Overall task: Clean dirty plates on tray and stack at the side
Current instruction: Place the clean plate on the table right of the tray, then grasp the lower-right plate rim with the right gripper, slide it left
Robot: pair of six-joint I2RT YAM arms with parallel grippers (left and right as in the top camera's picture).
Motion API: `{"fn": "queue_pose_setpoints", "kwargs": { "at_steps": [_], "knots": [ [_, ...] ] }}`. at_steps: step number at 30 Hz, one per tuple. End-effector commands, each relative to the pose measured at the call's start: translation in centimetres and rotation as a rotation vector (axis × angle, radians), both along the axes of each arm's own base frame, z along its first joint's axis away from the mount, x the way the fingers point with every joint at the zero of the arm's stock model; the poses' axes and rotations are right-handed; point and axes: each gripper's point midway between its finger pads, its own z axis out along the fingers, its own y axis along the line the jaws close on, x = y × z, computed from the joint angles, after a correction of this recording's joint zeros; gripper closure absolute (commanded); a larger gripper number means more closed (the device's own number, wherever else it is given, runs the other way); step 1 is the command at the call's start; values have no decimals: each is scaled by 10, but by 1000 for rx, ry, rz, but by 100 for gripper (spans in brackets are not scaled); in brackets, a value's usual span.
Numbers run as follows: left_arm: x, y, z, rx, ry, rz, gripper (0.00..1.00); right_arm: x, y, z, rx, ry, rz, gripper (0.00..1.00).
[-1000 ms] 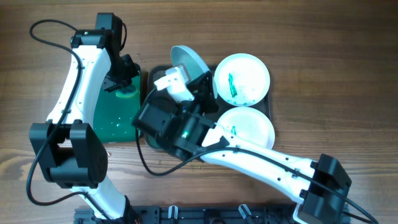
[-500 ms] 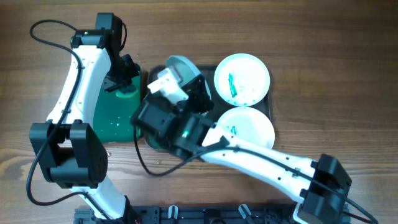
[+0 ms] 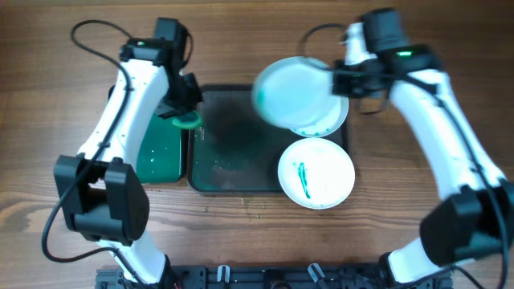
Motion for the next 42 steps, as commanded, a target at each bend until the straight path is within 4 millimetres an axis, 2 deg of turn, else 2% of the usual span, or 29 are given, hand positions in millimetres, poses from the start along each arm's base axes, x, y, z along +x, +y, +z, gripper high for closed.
{"fn": "queue_pose_setpoints", "kwargs": {
  "at_steps": [1, 4, 5, 7, 9, 11, 15, 18, 23, 26, 28, 31, 32, 34, 35, 37, 38, 39, 42],
  "knots": [
    [2, -28, 2, -17, -25, -49, 96, -22, -84, 48, -83, -89, -246, 96],
    [3, -37, 2, -21, -38, -72, 96, -50, -147, 48, -99, -93, -435, 96],
    [3, -39, 2, -21, -39, -77, 96, -67, -174, 39, -103, -82, -520, 96],
    [3, -40, 2, -21, -39, -78, 96, -92, -210, 16, -105, -60, -651, 96],
    [4, -40, 2, -22, -43, -78, 96, -112, -234, -24, -70, -29, -770, 96],
    [5, -40, 2, -23, -47, -78, 96, -116, -238, -52, -49, -16, -817, 96],
    [7, -41, 3, -25, -56, -79, 96, -118, -234, -104, -43, -24, -819, 96],
    [7, -42, 3, -26, -57, -80, 96, -116, -226, -132, -1, -36, -793, 96],
    [8, -42, 3, -27, -60, -80, 96, -110, -215, -159, 45, 5, -736, 96],
    [8, -42, 3, -27, -60, -80, 96, -108, -203, -170, 76, 46, -704, 86],
    [8, -42, 3, -27, -59, -80, 96, -111, -197, -169, 93, 76, -695, 79],
    [8, -42, 3, -27, -59, -80, 96, -118, -193, -154, 90, 142, -667, 69],
    [8, -42, 3, -27, -59, -80, 96, -120, -192, -141, 83, 169, -637, 64],
    [8, -42, 3, -27, -59, -80, 96, -123, -188, -119, 92, 211, -593, 62],
    [8, -42, 3, -27, -60, -80, 96, -122, -177, -101, 141, 232, -544, 62],
    [8, -42, 3, -27, -60, -80, 96, -116, -156, -88, 232, 207, -435, 61],
    [8, -42, 3, -27, -60, -80, 96, -114, -135, -84, 296, 193, -333, 60],
    [8, -42, 3, -27, -60, -80, 96, -116, -118, -84, 324, 194, -250, 60],
    [8, -42, 3, -27, -59, -80, 96, -128, -72, -99, 284, 257, -69, 60]
  ]
}}
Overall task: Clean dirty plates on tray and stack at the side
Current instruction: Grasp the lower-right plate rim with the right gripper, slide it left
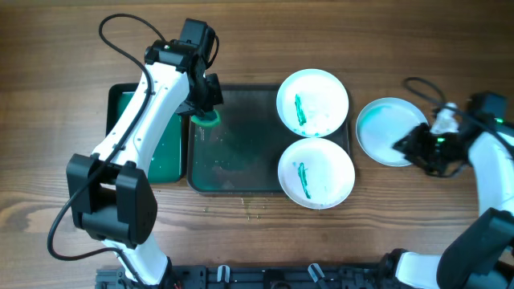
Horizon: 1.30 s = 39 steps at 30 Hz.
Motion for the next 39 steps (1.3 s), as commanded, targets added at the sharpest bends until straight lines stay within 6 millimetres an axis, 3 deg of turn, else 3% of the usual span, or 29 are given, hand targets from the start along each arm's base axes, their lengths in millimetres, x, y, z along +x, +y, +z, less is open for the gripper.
{"fn": "queue_pose_setpoints", "kwargs": {
  "at_steps": [1, 5, 9, 14, 24, 28, 31, 37, 39],
  "knots": [
    [2, -3, 1, -11, -5, 13, 96, -6, 55, -9, 38, -30, 249, 61],
    [1, -3, 1, -13, 0, 12, 96, -12, 68, -30, -124, 49, 322, 61],
    [0, -3, 1, -12, 3, 12, 96, -12, 86, -41, -140, 65, 400, 64],
    [0, -3, 1, -12, 3, 12, 96, -22, 76, -63, -218, 170, 401, 66],
    [0, -3, 1, -12, 3, 12, 96, -31, 84, -67, -203, 211, 437, 81],
    [0, -3, 1, -12, 3, 12, 96, -36, 87, -66, -204, 228, 448, 96],
    [0, -3, 1, -12, 3, 12, 96, -39, 87, -66, -198, 244, 428, 96],
    [0, -3, 1, -12, 4, 12, 96, -36, 136, -45, -135, 179, 472, 96],
    [0, -3, 1, -12, 3, 12, 96, -26, 170, -36, -130, 130, 450, 96]
  ]
}}
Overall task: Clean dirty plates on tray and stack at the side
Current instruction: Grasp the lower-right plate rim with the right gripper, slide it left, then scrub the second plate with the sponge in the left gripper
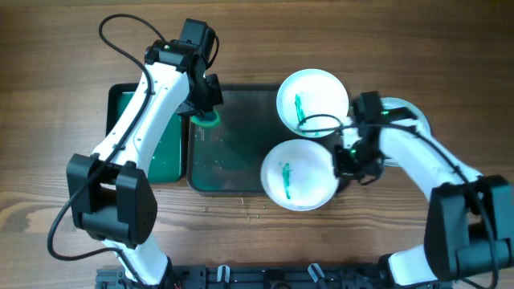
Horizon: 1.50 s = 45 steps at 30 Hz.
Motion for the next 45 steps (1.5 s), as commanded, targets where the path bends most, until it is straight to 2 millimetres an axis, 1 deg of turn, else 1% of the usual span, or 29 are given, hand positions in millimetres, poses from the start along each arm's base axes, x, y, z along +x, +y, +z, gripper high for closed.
{"fn": "queue_pose_setpoints", "kwargs": {
  "at_steps": [1, 3, 6, 8, 12, 13, 16, 18, 19, 21, 24, 26, 28, 29, 30, 31, 33, 37, 40, 42, 45],
  "knots": [
    [1, -3, 1, -13, -1, 12, 96, 21, 54, 22, 71, -91, -78, 96],
    [1, -3, 1, -13, -1, 12, 96, 32, 82, 26, 110, -144, -129, 96],
    [0, -3, 1, -11, 2, 12, 96, 51, 97, 24, 79, -241, -205, 96],
    [0, -3, 1, -12, 3, 12, 96, 66, 115, 23, 109, -313, -204, 96],
    [0, -3, 1, -11, 6, 12, 96, 89, 134, 11, 164, -356, -266, 96],
    [-1, -3, 1, -10, 8, 12, 96, 92, 136, 7, 169, -357, -280, 96],
    [-3, -2, 0, -8, 14, 12, 96, 96, 139, -4, 165, -361, -262, 95],
    [-3, -2, 0, -8, 15, 12, 96, 95, 138, -9, 157, -355, -253, 80],
    [-3, -2, 0, -8, 15, 12, 96, 96, 138, -12, 155, -352, -255, 74],
    [-4, -2, 0, -7, 19, 12, 96, 96, 138, -17, 154, -343, -257, 71],
    [-7, -1, -4, -4, 31, 12, 96, 93, 140, -24, 178, -300, -258, 73],
    [-9, 0, -8, 0, 42, 12, 96, 94, 140, -25, 190, -292, -268, 76],
    [-11, 0, -16, 2, 50, 12, 96, 94, 142, -25, 203, -288, -264, 82],
    [-12, 1, -21, 4, 56, 11, 96, 94, 142, -25, 203, -288, -264, 89],
    [-14, 0, -25, 0, 63, -3, 96, 94, 142, -24, 204, -287, -264, 93],
    [-16, -7, -31, -33, 74, -54, 96, 93, 143, -24, 209, -284, -262, 96],
    [-19, -19, -40, -96, 83, -114, 96, 93, 144, -24, 212, -283, -261, 96],
    [-25, -31, -64, -152, 78, -178, 96, 93, 145, -24, 217, -282, -250, 96],
    [-32, -38, -77, -152, 80, -200, 96, 93, 145, -24, 217, -282, -249, 96],
    [-41, -42, -92, -141, 101, -218, 96, 93, 145, -24, 217, -282, -249, 96],
    [-49, -41, -116, -112, 134, -228, 96, 92, 145, -23, 220, -283, -240, 96]
  ]
}}
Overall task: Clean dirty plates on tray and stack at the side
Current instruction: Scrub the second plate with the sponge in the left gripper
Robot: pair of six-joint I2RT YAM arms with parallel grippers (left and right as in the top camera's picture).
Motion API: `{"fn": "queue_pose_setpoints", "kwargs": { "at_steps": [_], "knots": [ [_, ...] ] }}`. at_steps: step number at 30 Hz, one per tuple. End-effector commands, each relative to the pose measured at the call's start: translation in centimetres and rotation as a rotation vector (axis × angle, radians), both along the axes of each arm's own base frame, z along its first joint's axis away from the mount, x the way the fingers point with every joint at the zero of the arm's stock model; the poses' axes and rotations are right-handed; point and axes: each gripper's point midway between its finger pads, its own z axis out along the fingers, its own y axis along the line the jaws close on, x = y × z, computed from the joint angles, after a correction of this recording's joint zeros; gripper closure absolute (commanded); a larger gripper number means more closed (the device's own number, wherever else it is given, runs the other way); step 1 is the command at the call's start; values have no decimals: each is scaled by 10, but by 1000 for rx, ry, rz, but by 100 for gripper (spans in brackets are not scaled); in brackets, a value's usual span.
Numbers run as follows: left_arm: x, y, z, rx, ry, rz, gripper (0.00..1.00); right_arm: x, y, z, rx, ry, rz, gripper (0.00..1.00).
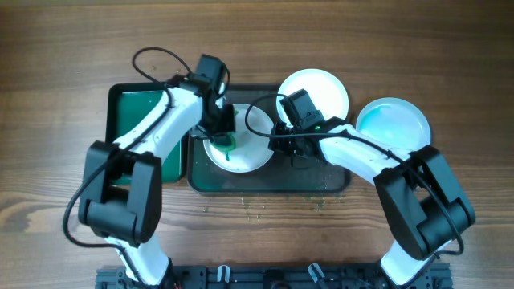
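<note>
A white plate (pixel 250 154) lies in the middle of the dark tray (pixel 317 178). My left gripper (pixel 222 133) is shut on a green sponge (pixel 226 144), which presses on the plate's left part. My right gripper (pixel 281 136) grips that plate at its right rim. A second white plate (pixel 323 92) sits at the tray's back right, partly covered by my right wrist. A clean-looking plate with a pale teal tint (pixel 393 130) rests on the table to the right of the tray.
A green basin (pixel 136 120) stands against the tray's left side. Black cables loop over both arms. A dark rail runs along the table's front edge (pixel 265 277).
The front plate, then at the tray's front right in my right gripper, now lies in the tray's middle. My left gripper has moved from the tray's back left corner onto that plate with the sponge.
My right gripper first held a plate up over the tray while the left held the sponge by the basin. That plate then lay on the table at the right. Then the right gripper took the front dirty plate, now in mid-tray under the sponge.
</note>
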Motion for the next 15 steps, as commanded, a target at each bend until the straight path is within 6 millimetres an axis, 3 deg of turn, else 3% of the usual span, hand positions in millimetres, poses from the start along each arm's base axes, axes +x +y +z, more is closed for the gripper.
{"fn": "queue_pose_setpoints", "kwargs": {
  "at_steps": [1, 6, 8, 11, 13, 15],
  "knots": [
    [-19, -3, -41, 33, 83, -48, 96, 1, 5, -4, 13, 11, 27, 96],
    [-38, -8, -72, 52, 177, -77, 96, 0, 5, -4, 13, 9, 33, 96],
    [-52, -38, -65, -113, 210, -214, 96, 0, 5, -4, 15, 10, 34, 96],
    [-72, -93, -32, -505, 207, -451, 96, 1, 6, -4, 16, 7, 34, 95],
    [-66, -97, -31, -519, 176, -462, 96, 1, 6, -4, 17, 8, 34, 96],
    [-50, -86, -43, -409, 140, -398, 96, 0, 6, -3, 19, 9, 36, 96]
  ]
}}
